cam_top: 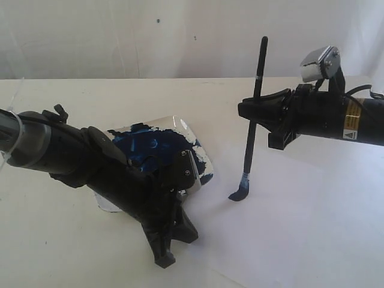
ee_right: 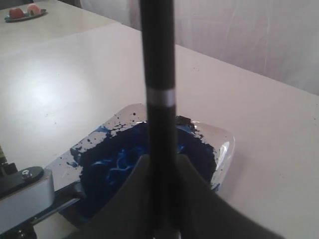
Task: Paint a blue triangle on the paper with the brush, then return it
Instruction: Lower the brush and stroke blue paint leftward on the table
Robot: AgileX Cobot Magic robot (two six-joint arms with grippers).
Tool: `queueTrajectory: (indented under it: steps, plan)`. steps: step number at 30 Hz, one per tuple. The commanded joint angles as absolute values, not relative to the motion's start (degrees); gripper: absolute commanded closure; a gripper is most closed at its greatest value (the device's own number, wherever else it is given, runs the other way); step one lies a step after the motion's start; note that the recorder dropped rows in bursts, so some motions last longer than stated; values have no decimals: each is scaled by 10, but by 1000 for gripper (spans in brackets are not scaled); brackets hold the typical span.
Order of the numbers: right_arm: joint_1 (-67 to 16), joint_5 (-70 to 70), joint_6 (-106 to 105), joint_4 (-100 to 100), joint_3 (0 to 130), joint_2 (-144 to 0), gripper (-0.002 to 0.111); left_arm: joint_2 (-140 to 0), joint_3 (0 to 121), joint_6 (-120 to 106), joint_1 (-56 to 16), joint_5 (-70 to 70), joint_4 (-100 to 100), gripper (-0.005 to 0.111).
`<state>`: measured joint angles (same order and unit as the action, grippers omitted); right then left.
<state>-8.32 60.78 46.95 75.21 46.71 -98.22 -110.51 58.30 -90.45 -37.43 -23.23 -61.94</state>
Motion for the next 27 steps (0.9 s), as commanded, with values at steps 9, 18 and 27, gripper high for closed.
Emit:
queueTrajectory:
  steps: [9,18,27]
  plan:
    - [-25,568,465,769,469,-945,108,-1100,584,-899,-378,-235,-620,107]
    - [20,566,465,769,469,-938,108,-1100,584,-899,-378,-235,-620,107]
    - [23,671,480,769,468,-933,108,-1100,584,-899,-378,-235,-620,107]
